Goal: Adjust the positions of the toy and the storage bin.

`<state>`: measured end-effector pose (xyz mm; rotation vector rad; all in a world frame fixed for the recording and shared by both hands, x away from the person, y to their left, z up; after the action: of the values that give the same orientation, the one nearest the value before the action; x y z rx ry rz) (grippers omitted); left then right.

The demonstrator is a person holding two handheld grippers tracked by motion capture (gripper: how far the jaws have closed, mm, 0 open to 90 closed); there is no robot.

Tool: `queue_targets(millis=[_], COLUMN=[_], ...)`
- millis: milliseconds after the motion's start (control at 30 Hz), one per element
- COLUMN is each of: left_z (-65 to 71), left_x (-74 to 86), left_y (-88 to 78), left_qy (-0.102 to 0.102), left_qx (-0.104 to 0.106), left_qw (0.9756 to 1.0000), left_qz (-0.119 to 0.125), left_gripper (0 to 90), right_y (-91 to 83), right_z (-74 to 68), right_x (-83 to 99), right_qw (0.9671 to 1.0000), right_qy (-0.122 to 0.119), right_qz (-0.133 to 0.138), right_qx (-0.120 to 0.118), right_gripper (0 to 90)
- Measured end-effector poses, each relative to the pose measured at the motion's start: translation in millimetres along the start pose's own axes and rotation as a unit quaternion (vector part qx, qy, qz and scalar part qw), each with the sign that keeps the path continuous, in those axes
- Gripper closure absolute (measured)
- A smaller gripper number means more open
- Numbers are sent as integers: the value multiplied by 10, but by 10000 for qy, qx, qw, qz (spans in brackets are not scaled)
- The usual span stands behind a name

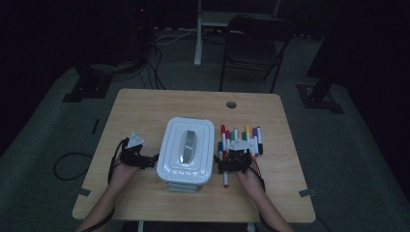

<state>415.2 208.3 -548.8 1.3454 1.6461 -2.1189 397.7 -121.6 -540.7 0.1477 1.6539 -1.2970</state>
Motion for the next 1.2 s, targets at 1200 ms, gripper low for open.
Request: queue_targets(millis=[1200], left_z=[182], left_x=[-245], left_y=[213], left_qy=[174], left_qx=[330], left_qw=[9992], left_qz=[-151], left_gripper=[43], right_y=[-201], right_z=[-398], right_x=[171], right_qw=[9962], right_qy=[-91], right_qz=[203], right_qx=[-838], right_gripper=[126])
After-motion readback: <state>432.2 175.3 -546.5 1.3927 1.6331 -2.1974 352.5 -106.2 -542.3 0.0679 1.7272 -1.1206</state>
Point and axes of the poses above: each handheld gripper's, and its own axes: y roughly forward along the jaws, x roughly out of its underside, z roughly to its right, the point moved 6 cm from there along y, roughly forward along the jaws, and after that the axes turned 6 degrees about -z, right-handed, at the moved point
